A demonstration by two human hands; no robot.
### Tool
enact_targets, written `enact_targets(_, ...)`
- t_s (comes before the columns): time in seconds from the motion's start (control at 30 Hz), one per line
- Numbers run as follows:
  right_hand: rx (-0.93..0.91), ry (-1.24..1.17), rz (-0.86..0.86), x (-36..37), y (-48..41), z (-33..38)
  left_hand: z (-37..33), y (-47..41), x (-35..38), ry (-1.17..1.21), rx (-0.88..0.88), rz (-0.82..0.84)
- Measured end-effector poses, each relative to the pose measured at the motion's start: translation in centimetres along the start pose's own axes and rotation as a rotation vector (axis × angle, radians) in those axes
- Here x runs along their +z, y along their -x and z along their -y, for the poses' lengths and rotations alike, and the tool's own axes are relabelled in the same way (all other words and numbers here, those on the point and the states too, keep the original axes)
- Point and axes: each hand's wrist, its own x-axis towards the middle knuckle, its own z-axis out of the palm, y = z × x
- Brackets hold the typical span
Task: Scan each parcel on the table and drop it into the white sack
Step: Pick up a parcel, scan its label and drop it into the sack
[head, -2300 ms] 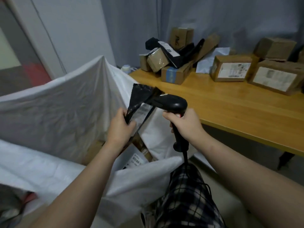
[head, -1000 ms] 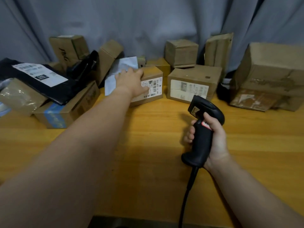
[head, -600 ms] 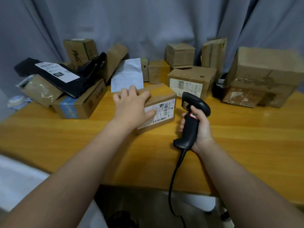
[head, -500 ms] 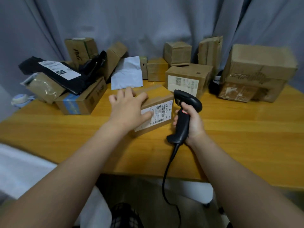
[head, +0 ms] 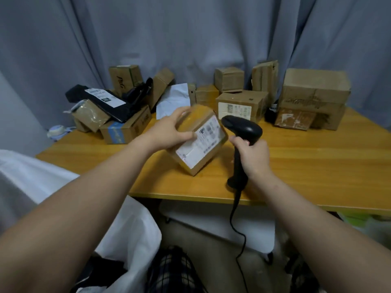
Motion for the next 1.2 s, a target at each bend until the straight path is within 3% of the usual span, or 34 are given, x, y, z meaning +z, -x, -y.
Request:
enact_targets(0.1, -0.259, 0.163, 0.076, -0.4, 0.8, 1.2, 1.5, 1.8, 1.2, 0.519, -0.033, -0.144)
enact_targets(0.17, -0.365, 0.250, 0.115, -0.4, 1.5, 1.7, 2.2, 3.2, 2.5, 0.635, -0.063, -0.165)
enact_targets(0.27, -0.434, 0.321, 0.139, -0.2, 2.7, 1.6, 2.9, 4.6, 4.0, 0.656, -0.104, -0.207)
enact_targets(0.47, -0.343, 0.303, 0.124, -0.2, 4.0, 0.8, 3.1, 5.4, 4.3, 0.733, -0.147, -0.246)
enact_targets(1.2, -0.301, 0.285, 0.194, 0.9, 5.0, 1.5, 3.5, 5.6, 4.7, 0.779, -0.179, -0.261)
